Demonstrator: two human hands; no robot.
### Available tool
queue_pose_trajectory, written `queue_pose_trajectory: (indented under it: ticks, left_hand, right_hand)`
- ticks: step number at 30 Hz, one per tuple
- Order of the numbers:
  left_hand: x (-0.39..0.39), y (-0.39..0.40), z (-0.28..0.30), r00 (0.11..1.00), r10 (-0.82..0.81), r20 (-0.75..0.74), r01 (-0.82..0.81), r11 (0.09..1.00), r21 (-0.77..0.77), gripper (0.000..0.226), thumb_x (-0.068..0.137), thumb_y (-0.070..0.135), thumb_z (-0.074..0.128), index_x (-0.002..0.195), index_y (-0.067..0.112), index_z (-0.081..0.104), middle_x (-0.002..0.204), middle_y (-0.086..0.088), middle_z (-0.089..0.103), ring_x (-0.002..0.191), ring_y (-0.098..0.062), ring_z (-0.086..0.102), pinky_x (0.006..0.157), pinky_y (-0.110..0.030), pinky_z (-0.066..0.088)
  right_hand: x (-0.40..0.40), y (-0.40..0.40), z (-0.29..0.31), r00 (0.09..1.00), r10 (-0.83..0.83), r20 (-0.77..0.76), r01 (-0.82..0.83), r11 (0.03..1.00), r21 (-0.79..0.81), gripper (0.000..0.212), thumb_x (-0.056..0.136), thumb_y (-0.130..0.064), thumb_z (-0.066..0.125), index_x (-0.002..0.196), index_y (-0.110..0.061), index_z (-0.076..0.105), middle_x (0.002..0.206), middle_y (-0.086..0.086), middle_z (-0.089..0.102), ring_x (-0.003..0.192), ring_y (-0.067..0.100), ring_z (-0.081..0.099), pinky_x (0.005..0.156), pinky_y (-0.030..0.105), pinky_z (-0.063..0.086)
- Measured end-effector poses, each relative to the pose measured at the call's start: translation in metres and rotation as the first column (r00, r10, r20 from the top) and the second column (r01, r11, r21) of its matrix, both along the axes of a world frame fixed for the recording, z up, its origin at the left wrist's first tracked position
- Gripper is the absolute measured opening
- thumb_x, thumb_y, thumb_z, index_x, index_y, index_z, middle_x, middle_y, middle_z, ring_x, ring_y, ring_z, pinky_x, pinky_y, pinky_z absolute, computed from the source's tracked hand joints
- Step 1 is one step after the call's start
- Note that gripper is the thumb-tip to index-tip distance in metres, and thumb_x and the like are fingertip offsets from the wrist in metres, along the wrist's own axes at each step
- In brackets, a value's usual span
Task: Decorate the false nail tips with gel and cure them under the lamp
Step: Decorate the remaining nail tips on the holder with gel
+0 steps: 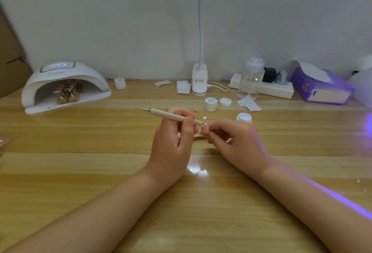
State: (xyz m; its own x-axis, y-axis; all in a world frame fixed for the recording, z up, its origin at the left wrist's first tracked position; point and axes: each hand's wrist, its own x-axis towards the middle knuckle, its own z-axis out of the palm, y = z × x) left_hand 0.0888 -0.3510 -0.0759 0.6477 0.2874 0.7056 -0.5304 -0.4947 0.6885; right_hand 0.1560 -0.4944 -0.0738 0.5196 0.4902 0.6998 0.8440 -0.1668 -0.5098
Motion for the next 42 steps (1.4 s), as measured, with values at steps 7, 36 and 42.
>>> queue_pose_trajectory:
  ticks: [7, 36, 42]
  left_hand:
    - [0.0006, 0.0002, -0.0009, 1.0, 0.002, 0.018, -0.002, 1.0, 0.003, 0.008, 0.092, 0.036, 0.039, 0.091, 0.034, 0.047, 0.07, 0.009, 0.059, 0.071, -0.003, 0.062, 0.063, -0.013, 0.048]
    - [-0.0045, -0.0017, 0.0035, 0.999, -0.023, 0.031, 0.02, 0.997, 0.069, 0.012, 0.094, 0.03, 0.04, 0.097, 0.036, 0.051, 0.083, 0.008, 0.064, 0.08, -0.002, 0.064, 0.068, -0.013, 0.049]
    - [-0.0048, -0.0014, 0.0038, 0.999, -0.023, 0.026, 0.021, 0.998, 0.062, 0.012, 0.094, 0.031, 0.04, 0.097, 0.035, 0.051, 0.083, 0.01, 0.064, 0.081, -0.002, 0.064, 0.069, -0.014, 0.049]
  right_hand:
    - [0.001, 0.0, -0.0002, 1.0, -0.001, -0.007, 0.001, 1.0, -0.002, 0.007, 0.081, -0.002, 0.07, 0.087, -0.005, 0.073, 0.073, -0.002, 0.069, 0.062, 0.013, 0.065, 0.061, 0.034, 0.053]
    - [0.0024, -0.0013, -0.0002, 0.985, -0.025, -0.172, 0.041, 0.995, 0.091, 0.008, 0.082, -0.008, 0.07, 0.09, -0.011, 0.074, 0.075, -0.002, 0.072, 0.067, 0.003, 0.066, 0.063, 0.019, 0.055]
    - [0.0022, -0.0012, 0.0001, 0.993, -0.037, -0.109, 0.044, 0.997, 0.07, 0.007, 0.083, -0.009, 0.07, 0.089, -0.01, 0.074, 0.074, -0.006, 0.07, 0.065, -0.002, 0.064, 0.062, 0.014, 0.052]
